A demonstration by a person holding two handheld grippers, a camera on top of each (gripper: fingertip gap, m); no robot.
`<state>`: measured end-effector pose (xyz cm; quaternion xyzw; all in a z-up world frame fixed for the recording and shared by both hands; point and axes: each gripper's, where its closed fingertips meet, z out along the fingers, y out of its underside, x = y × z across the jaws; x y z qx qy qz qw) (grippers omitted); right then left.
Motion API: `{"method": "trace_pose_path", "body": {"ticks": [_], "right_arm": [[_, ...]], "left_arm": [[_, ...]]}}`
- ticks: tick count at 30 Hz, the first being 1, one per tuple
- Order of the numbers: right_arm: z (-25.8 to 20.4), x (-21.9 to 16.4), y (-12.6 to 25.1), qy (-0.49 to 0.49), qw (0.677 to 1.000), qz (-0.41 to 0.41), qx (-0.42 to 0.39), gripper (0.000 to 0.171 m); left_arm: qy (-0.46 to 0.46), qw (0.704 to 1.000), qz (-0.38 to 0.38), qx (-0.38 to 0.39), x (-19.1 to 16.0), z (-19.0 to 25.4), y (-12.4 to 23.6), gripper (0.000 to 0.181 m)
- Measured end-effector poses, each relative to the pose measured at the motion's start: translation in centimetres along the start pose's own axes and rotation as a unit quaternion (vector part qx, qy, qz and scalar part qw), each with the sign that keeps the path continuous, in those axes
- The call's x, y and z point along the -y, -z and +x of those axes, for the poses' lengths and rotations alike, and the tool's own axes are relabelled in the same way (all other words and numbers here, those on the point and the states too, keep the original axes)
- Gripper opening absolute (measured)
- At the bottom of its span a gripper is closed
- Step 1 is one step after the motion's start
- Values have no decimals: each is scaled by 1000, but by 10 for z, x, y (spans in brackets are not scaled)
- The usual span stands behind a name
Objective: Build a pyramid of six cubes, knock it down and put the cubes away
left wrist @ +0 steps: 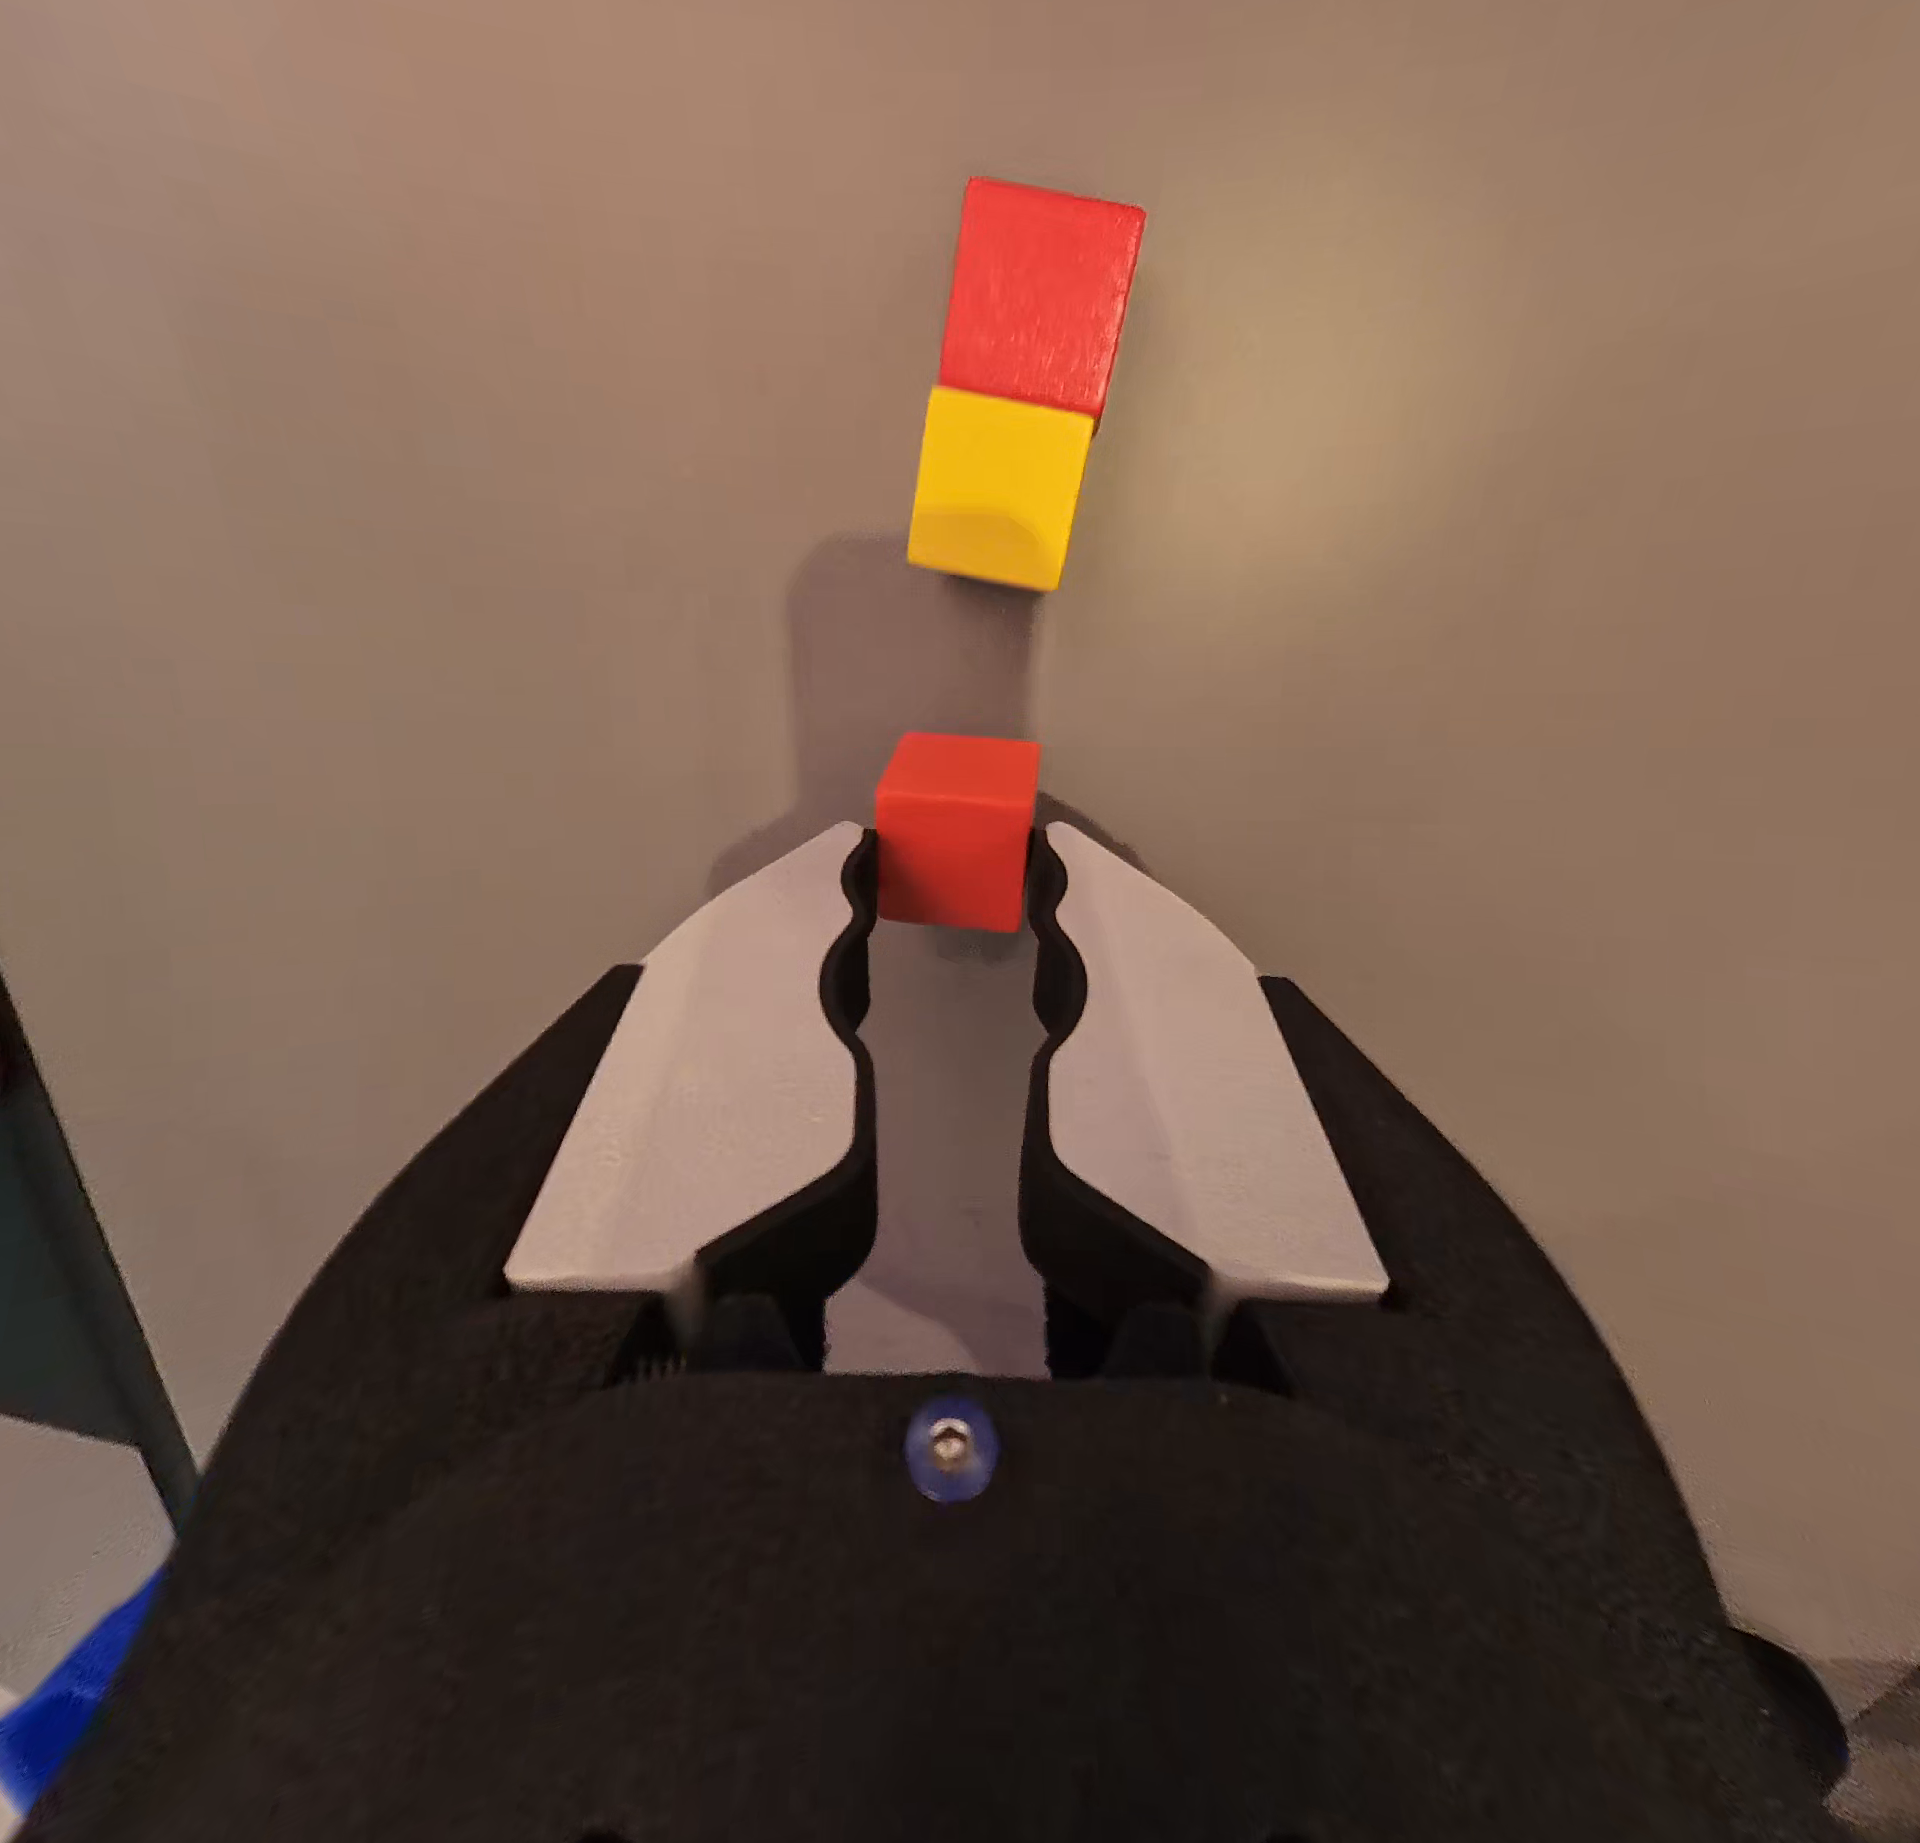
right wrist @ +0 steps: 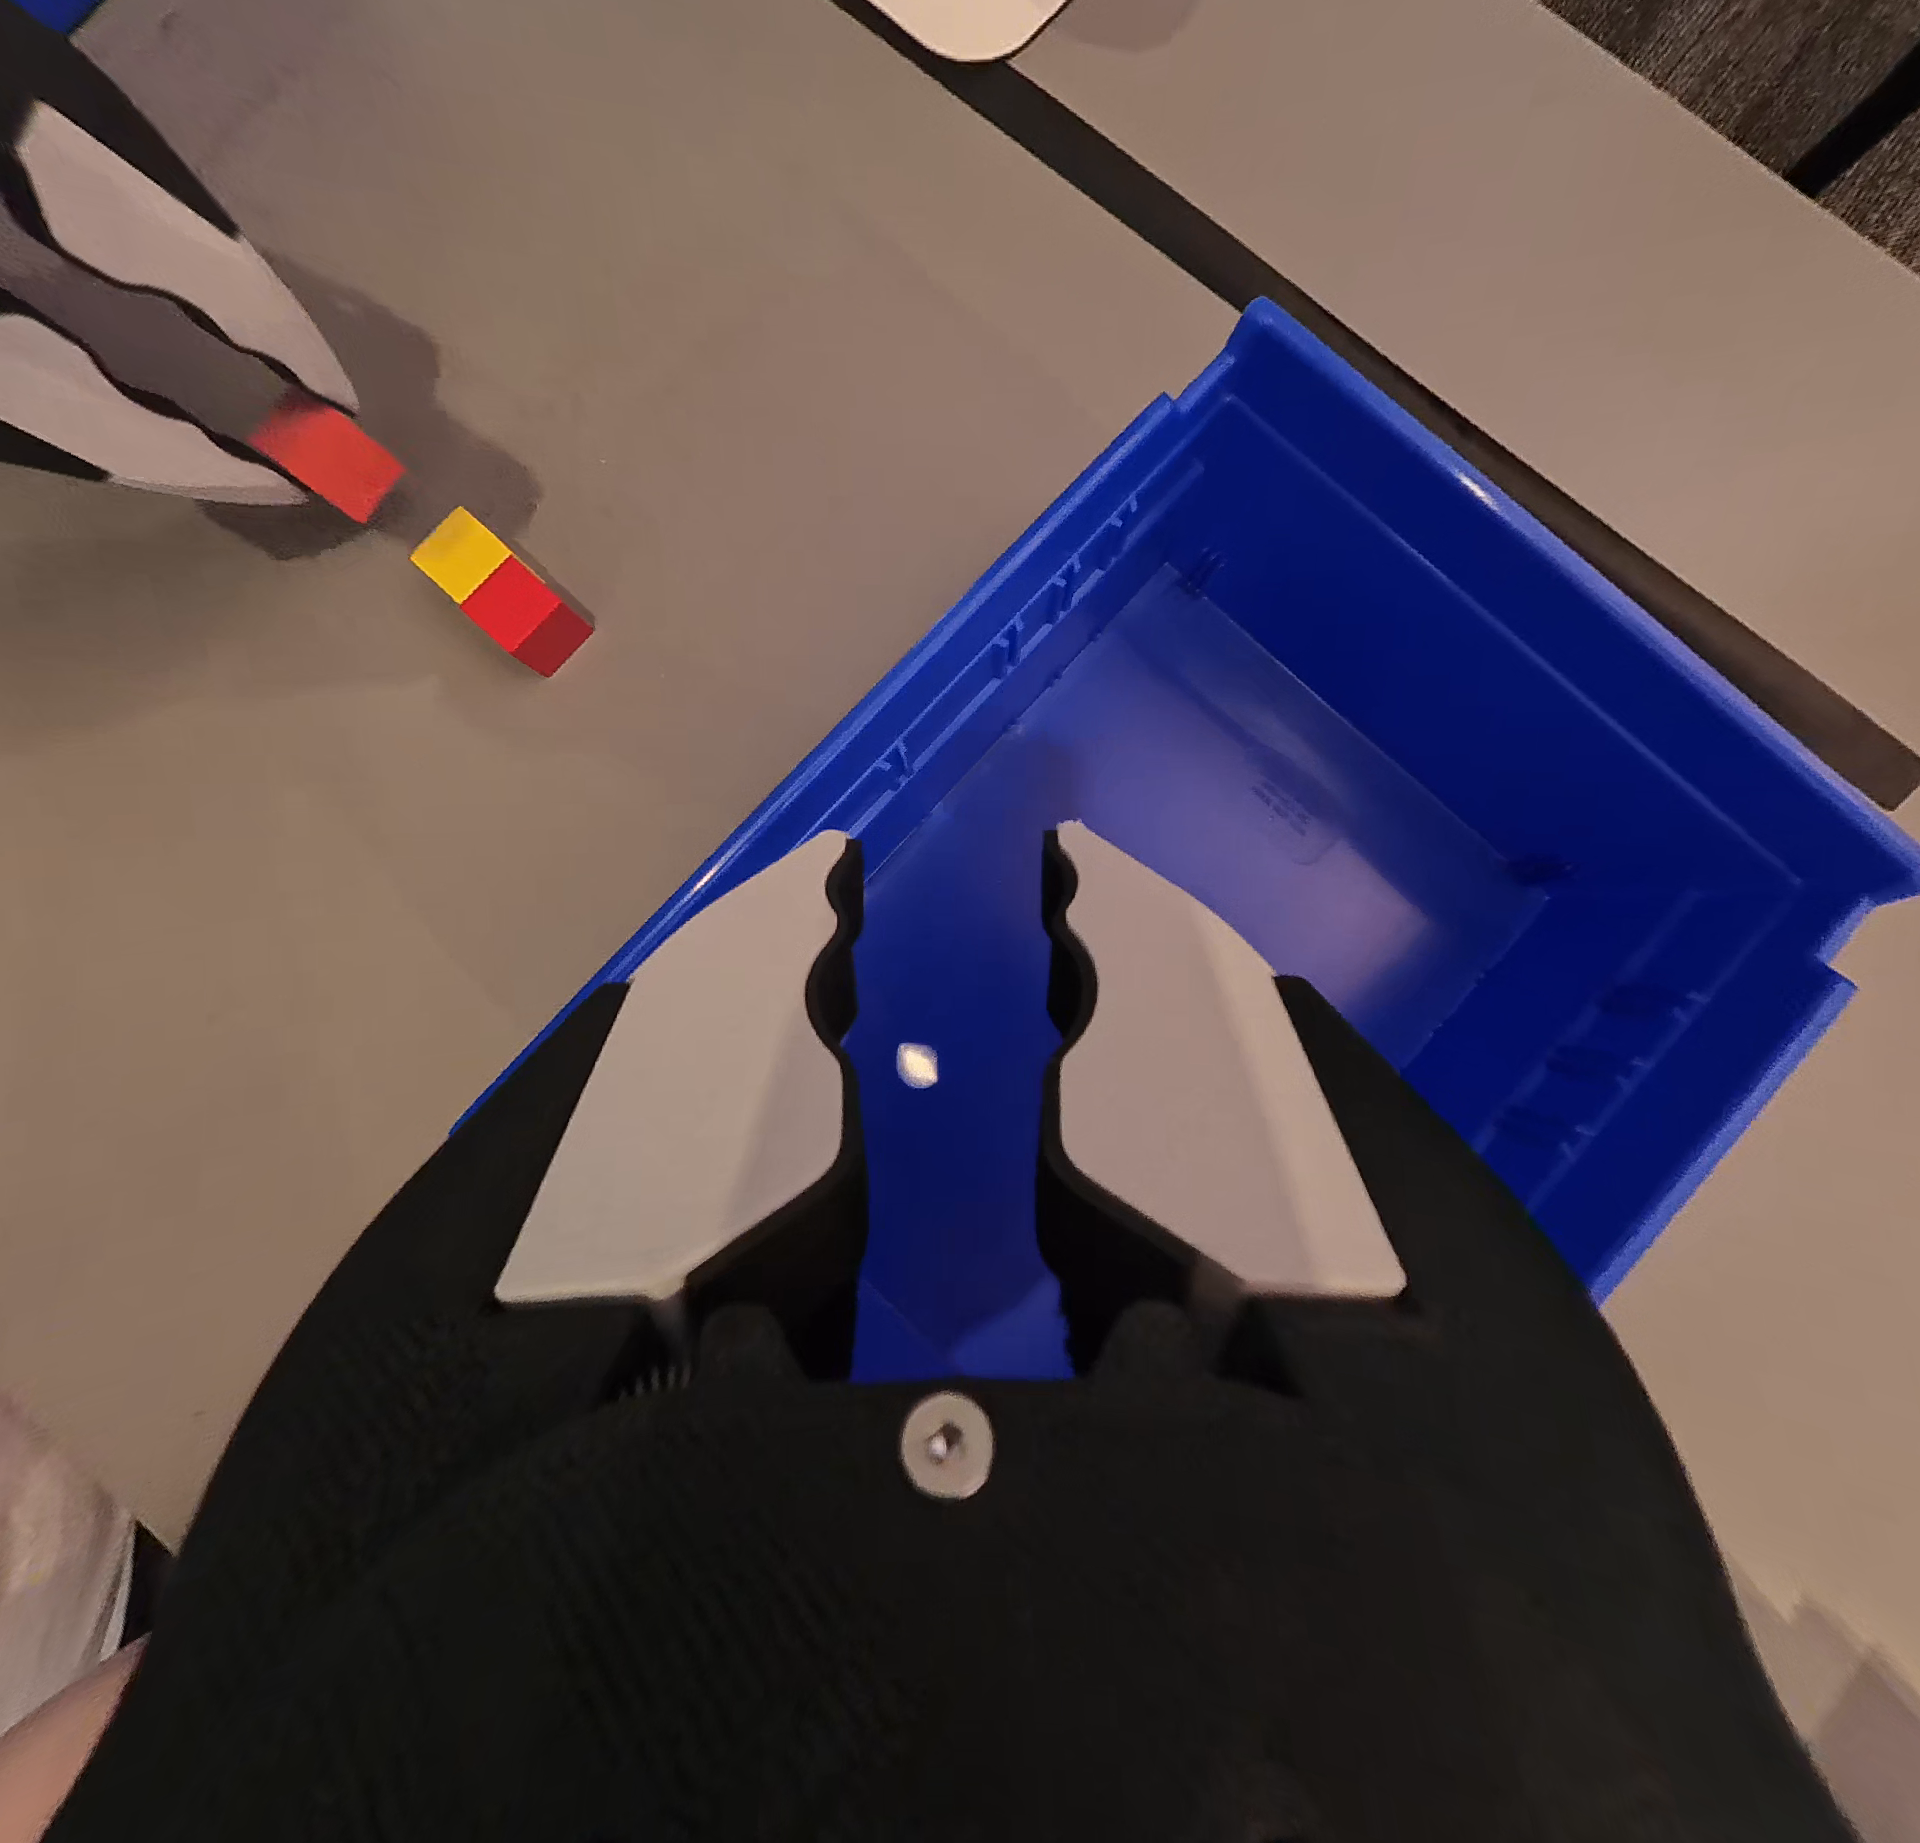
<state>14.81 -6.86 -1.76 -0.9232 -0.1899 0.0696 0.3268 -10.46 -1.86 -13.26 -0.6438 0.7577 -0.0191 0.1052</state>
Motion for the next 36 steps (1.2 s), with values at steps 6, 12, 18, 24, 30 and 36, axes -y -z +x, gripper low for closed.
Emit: {"method": "trace_pose_path", "body": {"ticks": [6, 12, 18, 24, 30, 36], "right_arm": [[3, -4, 2, -4, 1000, 0, 2, 35], [9, -7, 4, -12, 1000, 3, 4, 35], [11, -8, 2, -16, 1000, 3, 8, 35], [9, -9, 0, -13, 1000, -3, 10, 35], [9, -9, 0, -12, 1000, -5, 11, 35], [10, -11, -2, -14, 1000, -10, 11, 35]], "left_arm": [[-51, 998, -16, -14, 12, 2, -11, 27], [-66, 997, -36, -10, 14, -2, -16, 28], [-79, 996, -39, -14, 18, 0, -20, 27], [-79, 996, -38, -18, 23, 0, -21, 27], [-84, 996, -38, -20, 26, 0, -22, 27], [-89, 995, -42, -21, 28, 0, -23, 27]]}}
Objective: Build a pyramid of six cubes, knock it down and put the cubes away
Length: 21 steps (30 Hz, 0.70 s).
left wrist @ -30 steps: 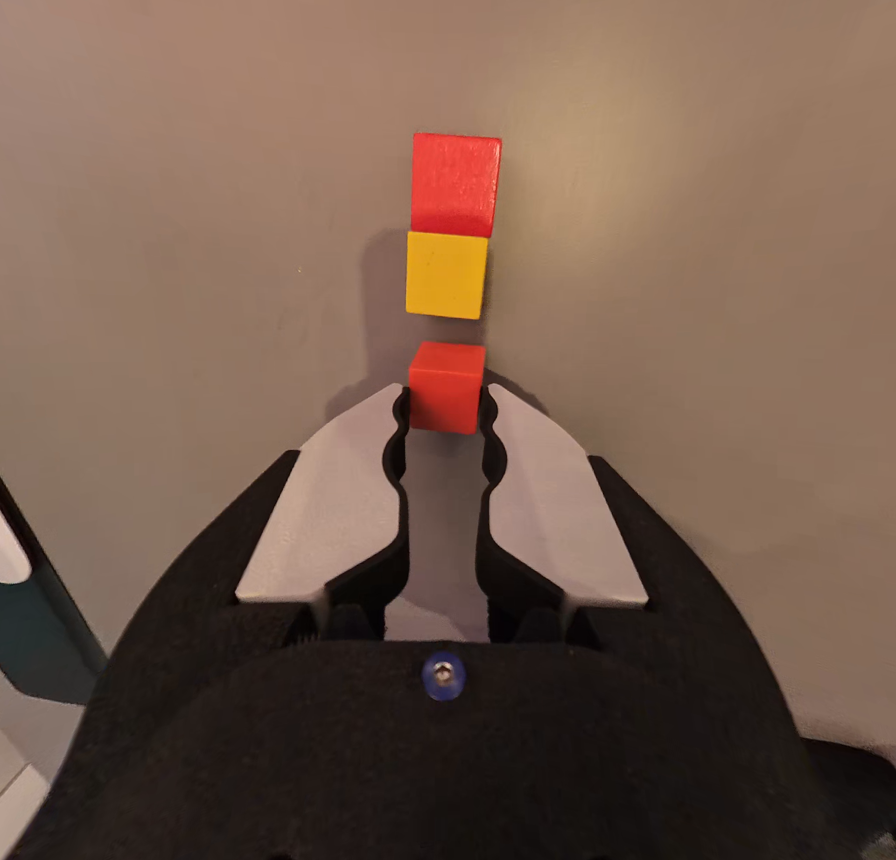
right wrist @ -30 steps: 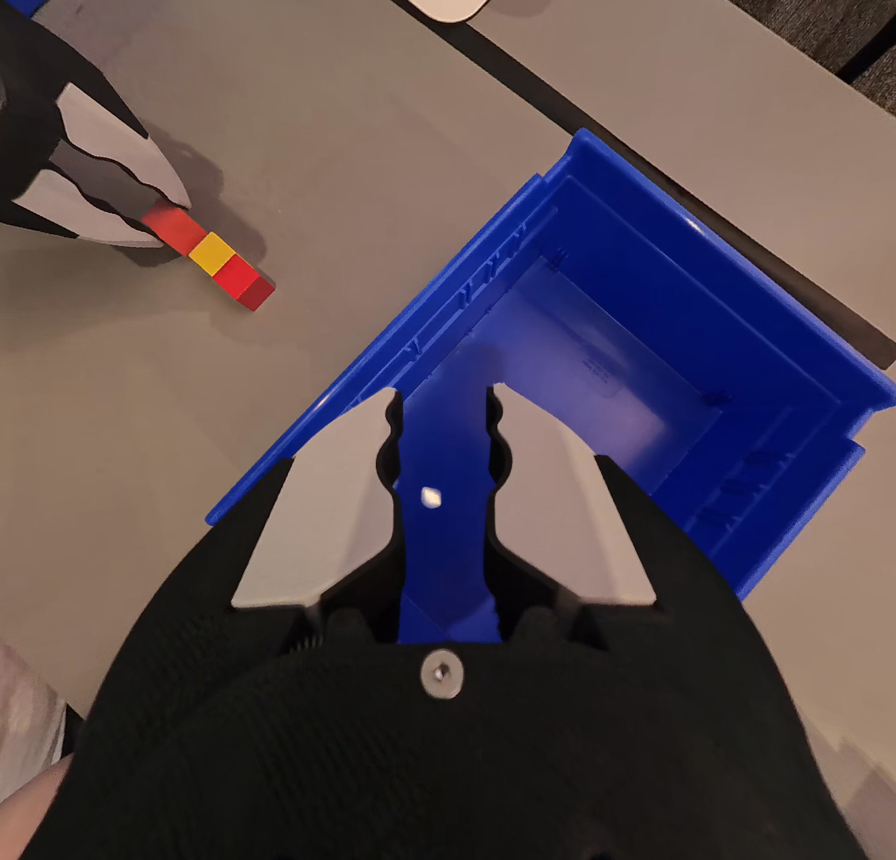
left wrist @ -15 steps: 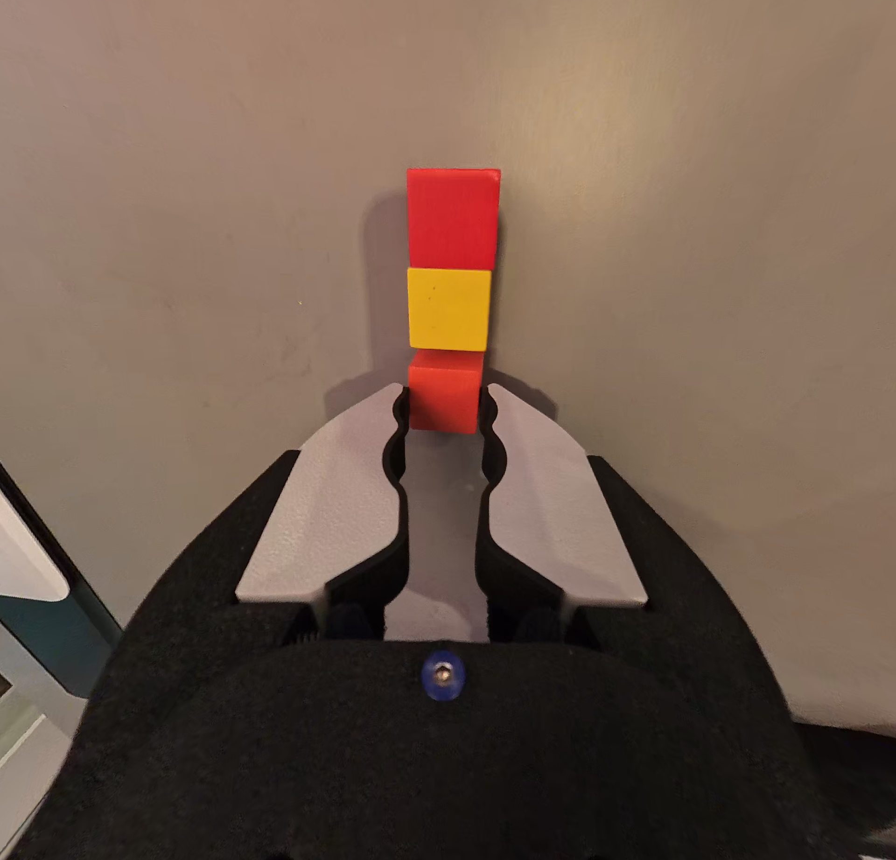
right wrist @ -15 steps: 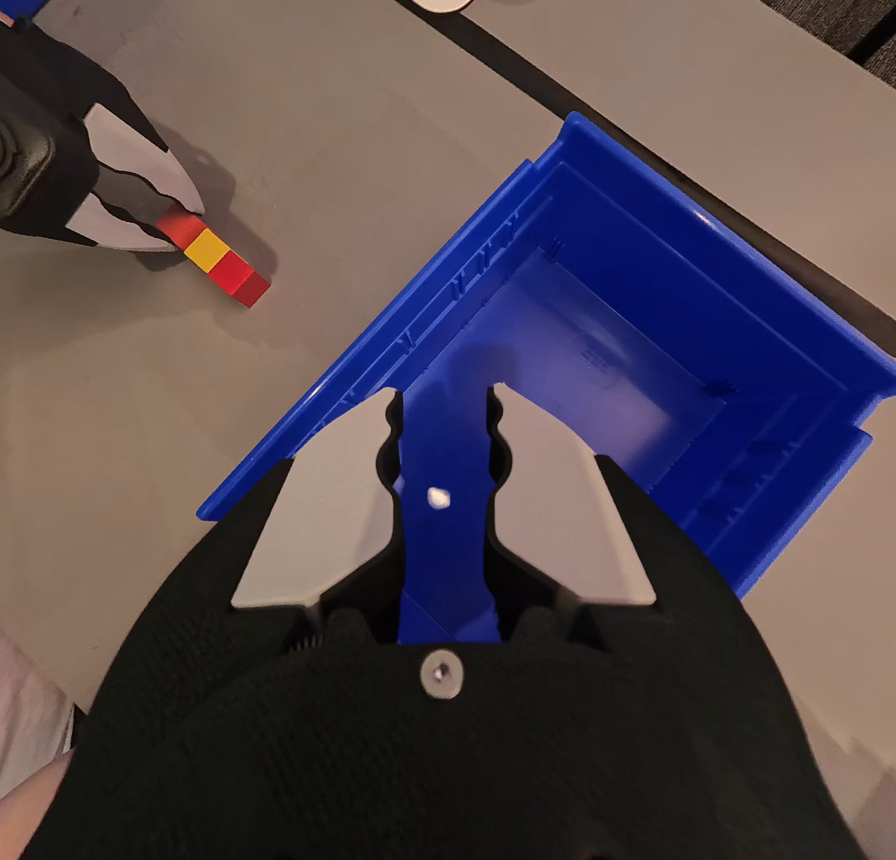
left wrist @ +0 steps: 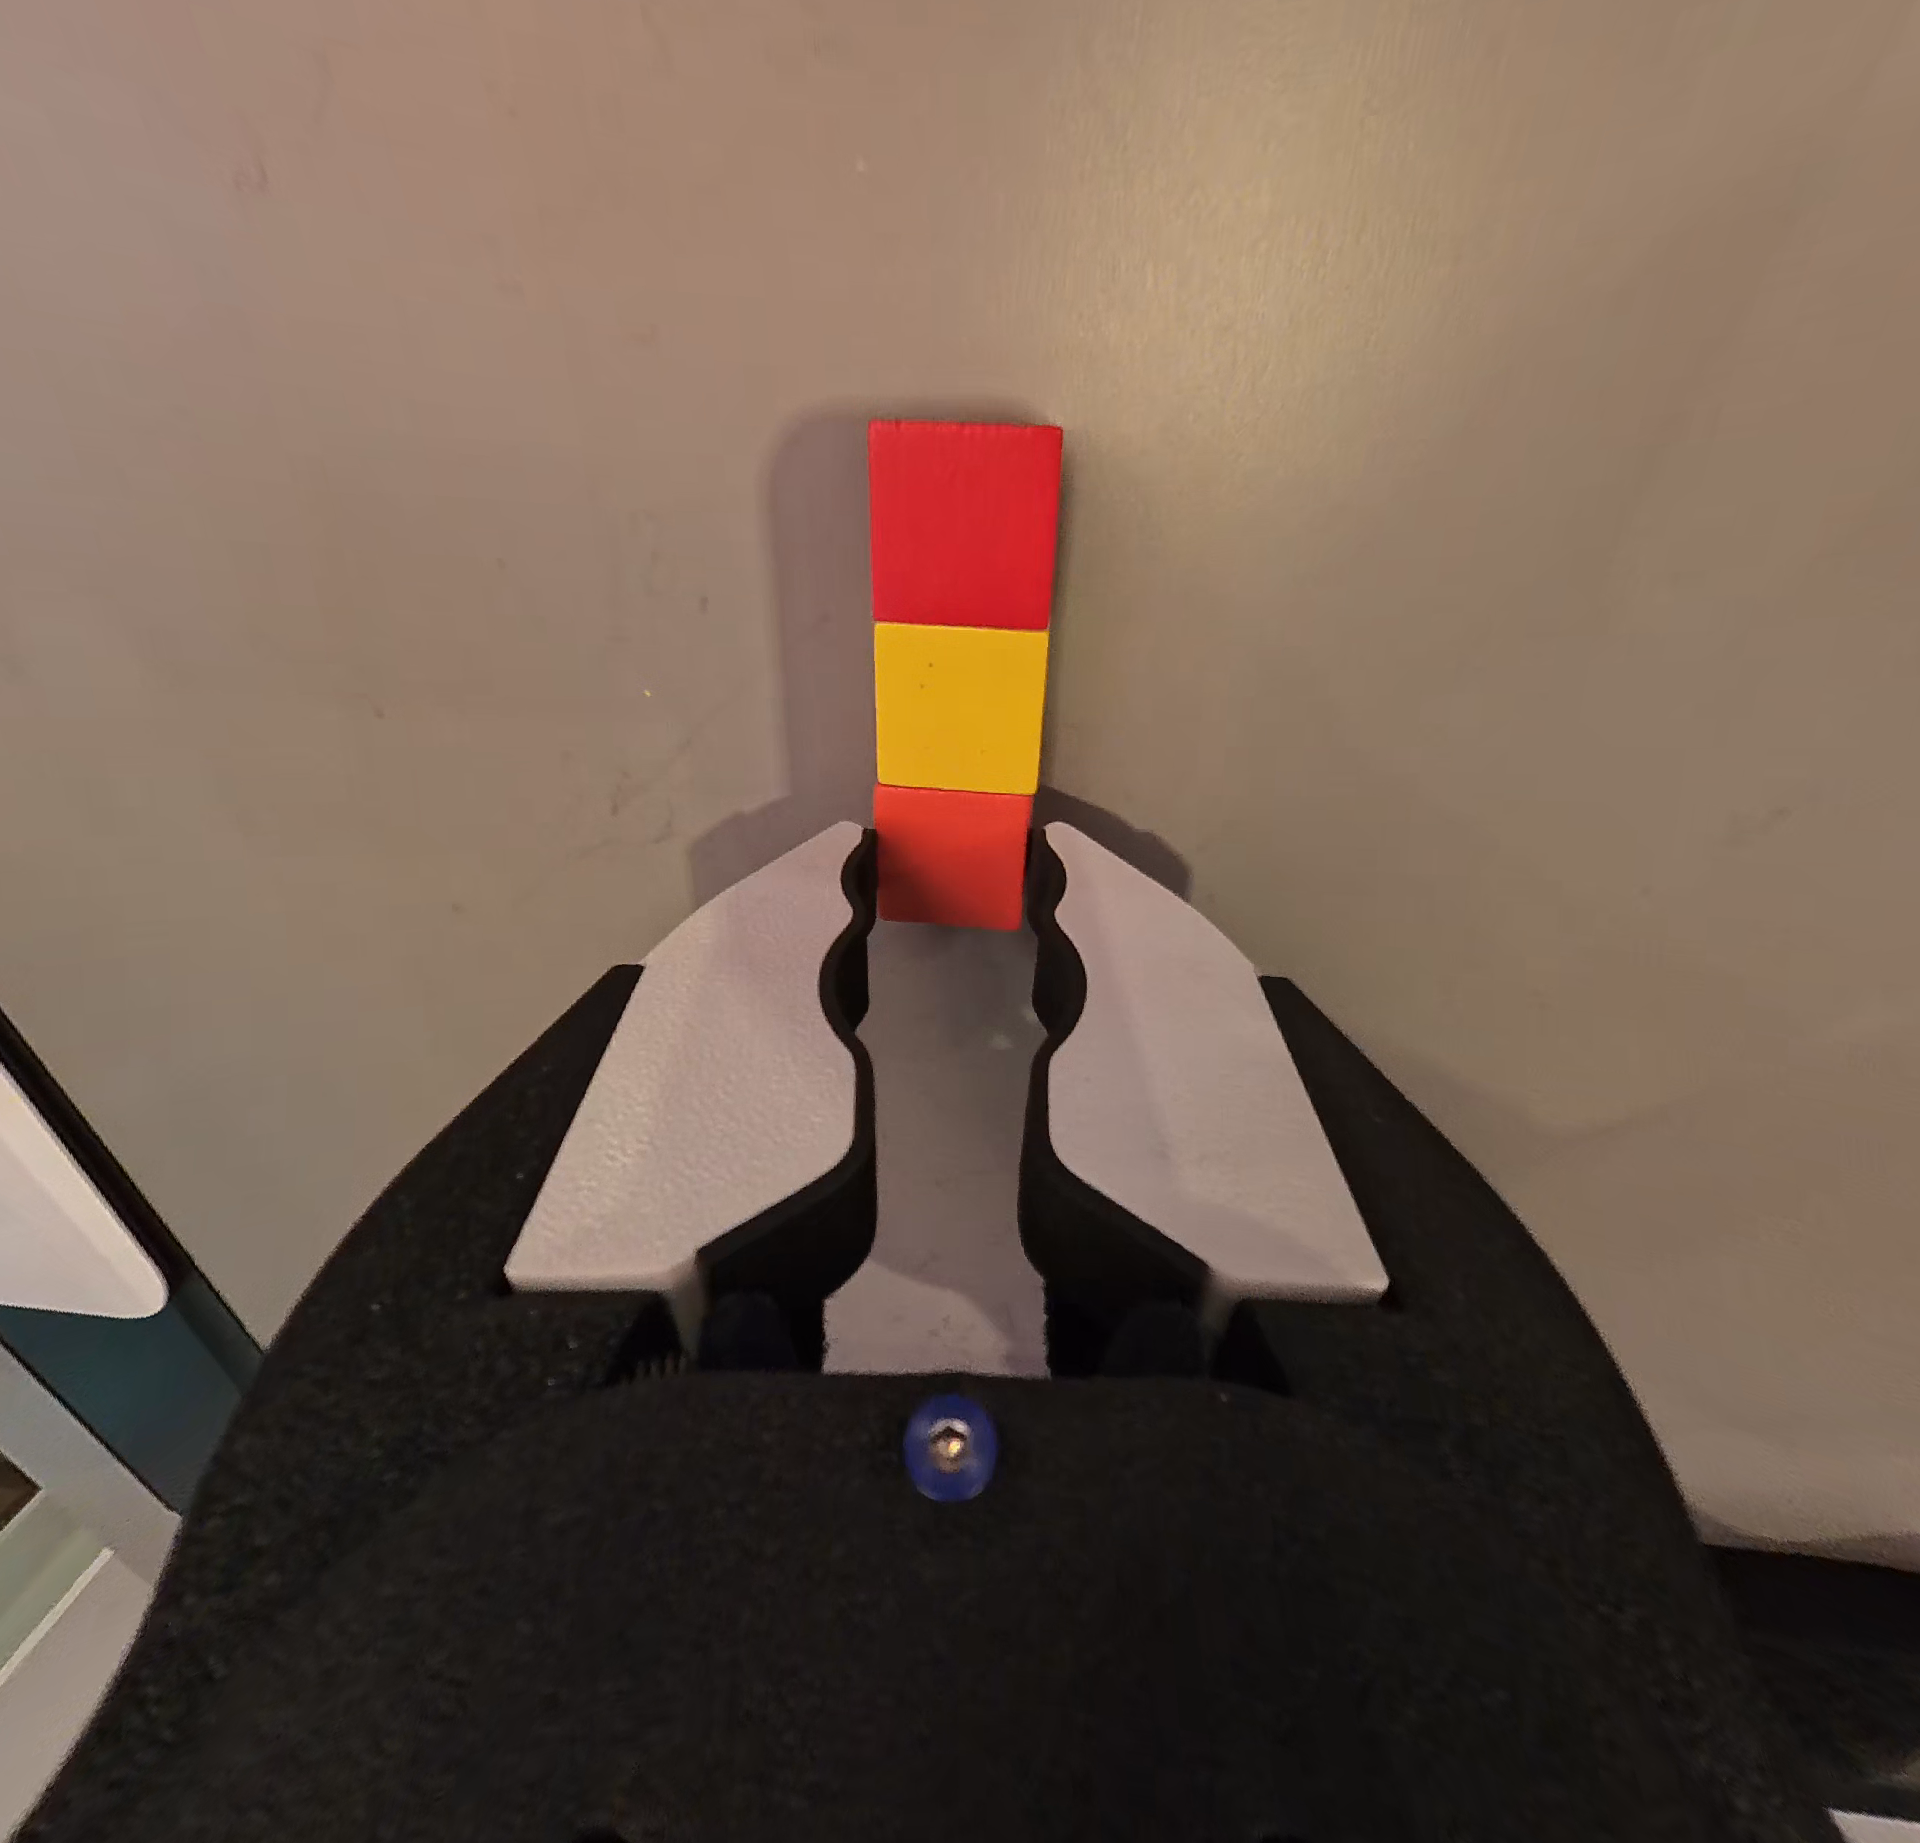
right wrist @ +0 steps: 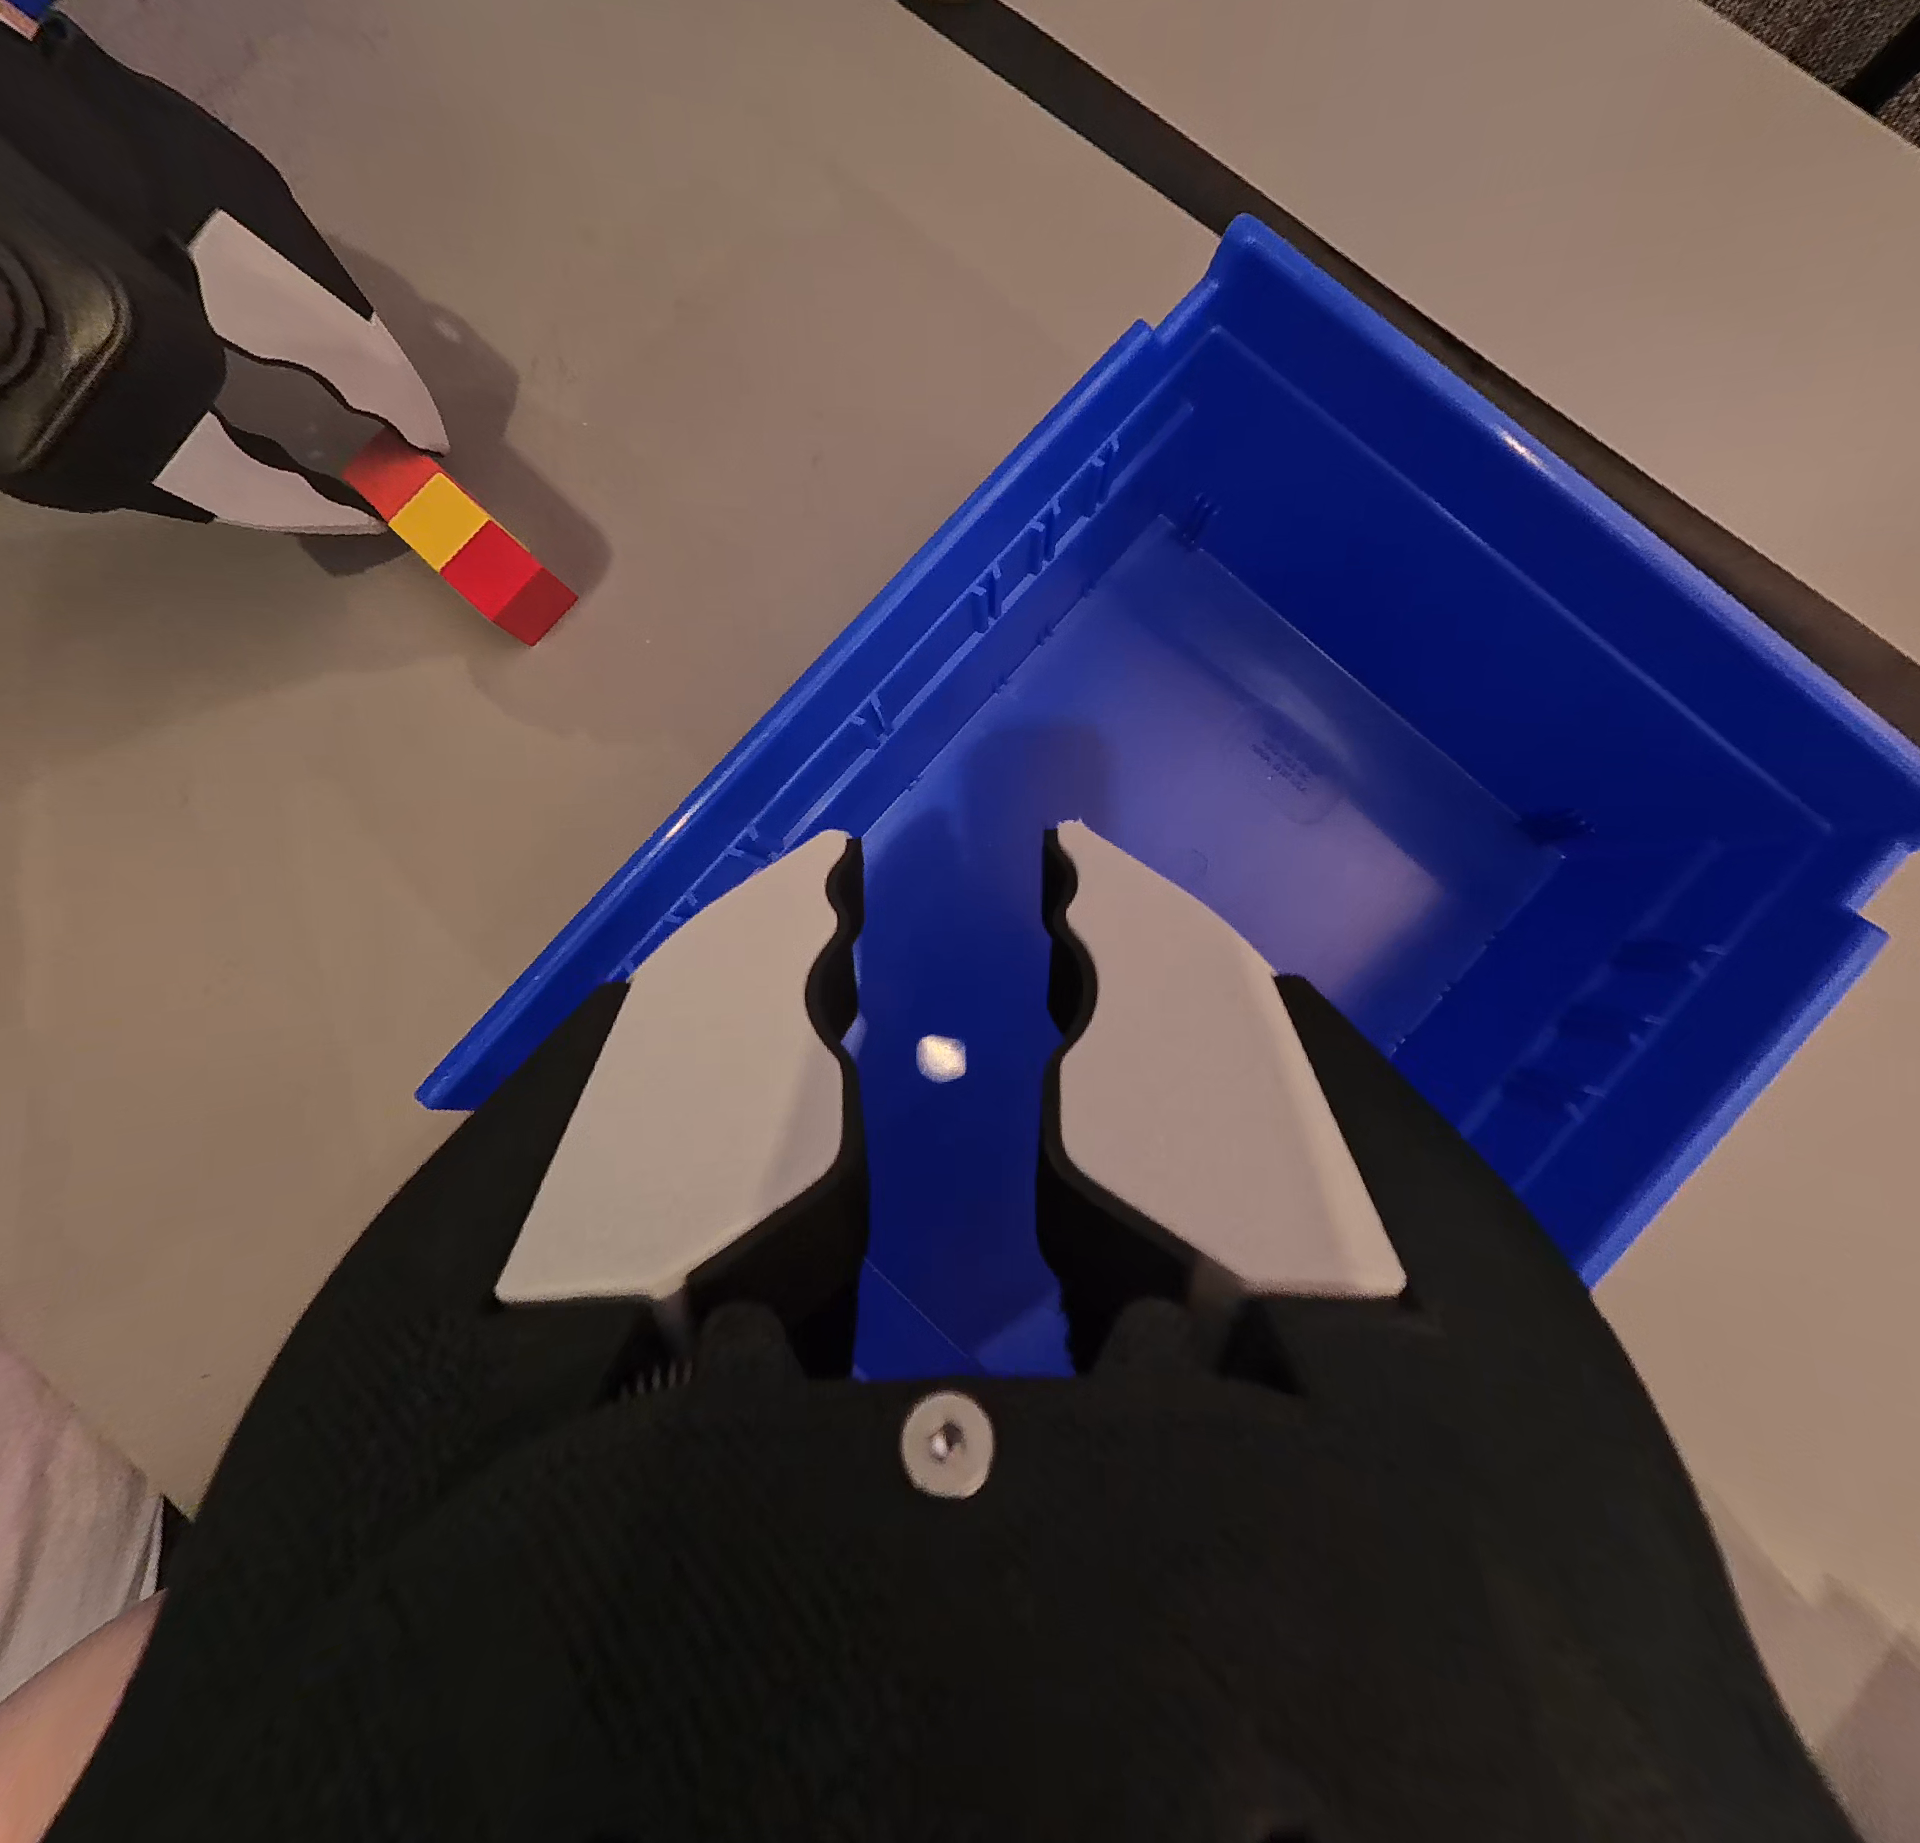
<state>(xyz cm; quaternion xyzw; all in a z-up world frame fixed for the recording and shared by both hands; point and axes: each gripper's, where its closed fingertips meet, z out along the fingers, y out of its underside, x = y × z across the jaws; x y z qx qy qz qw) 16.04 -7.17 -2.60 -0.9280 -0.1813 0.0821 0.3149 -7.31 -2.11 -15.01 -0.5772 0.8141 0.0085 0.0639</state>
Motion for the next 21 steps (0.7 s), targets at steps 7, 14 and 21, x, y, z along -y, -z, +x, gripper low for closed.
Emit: {"method": "trace_pose_path", "body": {"ticks": [7, 14, 21], "right_arm": [[2, -2, -2, -2, 1000, -7, 0, 35], [2, -4, -5, -2, 1000, -13, 2, 36], [3, -5, -4, -2, 1000, -12, 3, 35]], "left_arm": [[17, 1000, -4, -4, 0, 1, -1, 38], [42, 996, 80, 14, 11, -12, 46, 48], [122, 972, 143, 140, -66, -53, 148, 46]]}}
